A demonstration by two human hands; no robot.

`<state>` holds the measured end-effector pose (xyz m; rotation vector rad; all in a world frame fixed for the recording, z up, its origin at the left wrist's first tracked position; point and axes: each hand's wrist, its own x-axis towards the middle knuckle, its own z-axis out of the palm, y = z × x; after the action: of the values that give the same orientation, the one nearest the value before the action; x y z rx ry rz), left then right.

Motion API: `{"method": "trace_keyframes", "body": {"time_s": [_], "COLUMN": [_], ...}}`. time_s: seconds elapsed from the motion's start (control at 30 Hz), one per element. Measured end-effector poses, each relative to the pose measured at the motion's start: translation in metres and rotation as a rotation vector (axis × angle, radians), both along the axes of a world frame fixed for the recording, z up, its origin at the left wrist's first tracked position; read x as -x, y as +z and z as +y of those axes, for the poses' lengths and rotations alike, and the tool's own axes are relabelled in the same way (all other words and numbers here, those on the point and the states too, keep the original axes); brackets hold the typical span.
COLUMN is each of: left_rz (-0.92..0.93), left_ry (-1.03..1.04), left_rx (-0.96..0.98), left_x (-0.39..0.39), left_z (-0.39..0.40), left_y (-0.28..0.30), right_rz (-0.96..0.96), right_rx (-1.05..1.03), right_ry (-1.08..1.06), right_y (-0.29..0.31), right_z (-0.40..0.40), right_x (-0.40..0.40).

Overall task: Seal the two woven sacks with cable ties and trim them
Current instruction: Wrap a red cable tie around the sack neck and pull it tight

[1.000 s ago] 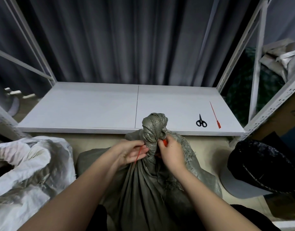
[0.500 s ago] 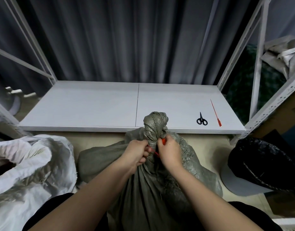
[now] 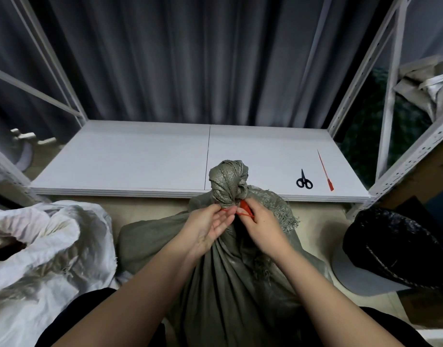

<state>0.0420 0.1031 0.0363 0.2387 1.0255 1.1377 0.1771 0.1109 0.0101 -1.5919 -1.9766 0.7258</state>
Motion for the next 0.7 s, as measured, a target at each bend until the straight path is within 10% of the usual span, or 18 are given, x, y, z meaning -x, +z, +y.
{"method": "trace_keyframes", "body": {"time_s": [0.7], "left_rz": [0.124], "left_ry": [0.188], "left_rx": [-0.189], "left_x": [-0.022], "left_z": [0.005], "left_y": [-0.016], "right_rz": [0.34], "right_rx": [0.18], "right_ry": [-0.022], "right_y": [-0.006], "right_z": [0.003], "right_x": [-0.016]}}
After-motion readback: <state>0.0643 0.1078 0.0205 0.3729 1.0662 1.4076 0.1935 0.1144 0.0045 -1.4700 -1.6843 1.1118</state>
